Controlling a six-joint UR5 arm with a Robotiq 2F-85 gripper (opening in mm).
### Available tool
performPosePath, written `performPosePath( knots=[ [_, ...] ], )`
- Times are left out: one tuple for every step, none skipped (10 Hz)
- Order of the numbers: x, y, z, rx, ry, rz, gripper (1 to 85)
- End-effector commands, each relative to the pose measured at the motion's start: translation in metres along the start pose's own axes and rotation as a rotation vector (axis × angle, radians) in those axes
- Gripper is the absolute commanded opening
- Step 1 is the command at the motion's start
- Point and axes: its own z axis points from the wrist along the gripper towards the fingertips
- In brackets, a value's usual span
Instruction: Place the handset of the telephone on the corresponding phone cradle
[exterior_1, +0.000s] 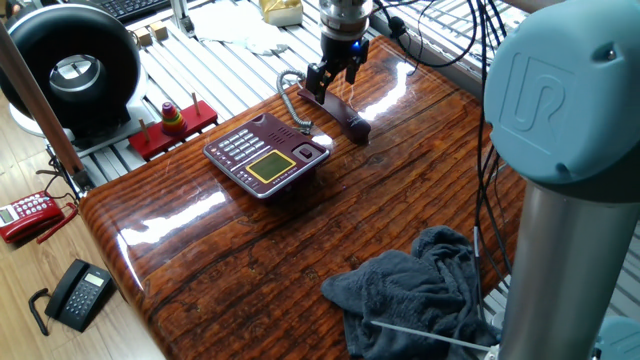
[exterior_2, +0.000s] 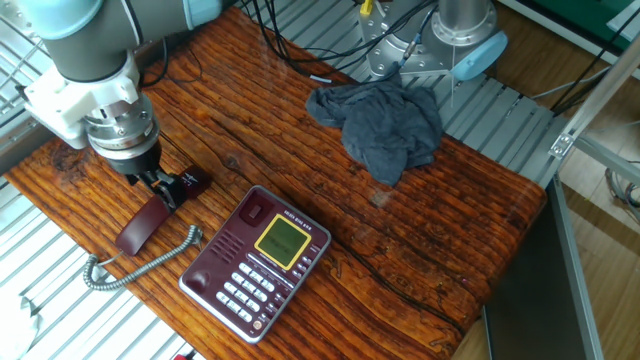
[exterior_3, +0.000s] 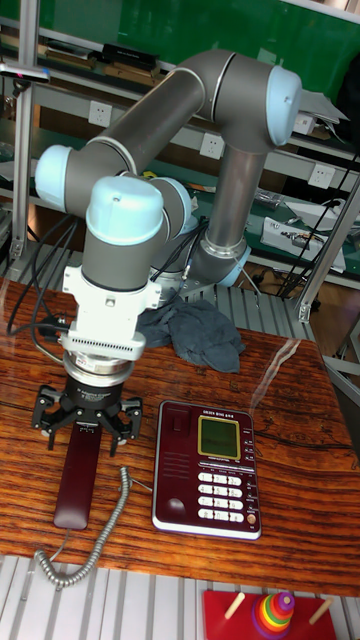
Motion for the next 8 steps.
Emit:
performPosePath(
  knots=[
    [0.0,0.008,0.004,-0.04,0.0,0.015,80.0],
    [0.004,0.011,0.006,-0.05,0.013,0.011,79.0],
    [0.007,0.011,0.007,-0.052,0.022,0.003,79.0],
    [0.007,0.004,0.008,-0.027,0.021,-0.008,78.7],
    [0.006,0.002,0.009,-0.018,0.019,-0.016,78.7],
    [0.004,-0.004,0.011,0.004,0.007,-0.026,78.7],
    [0.003,-0.005,0.013,0.01,0.005,-0.031,78.7],
    [0.004,-0.004,0.013,0.004,0.009,-0.031,78.7]
  ],
)
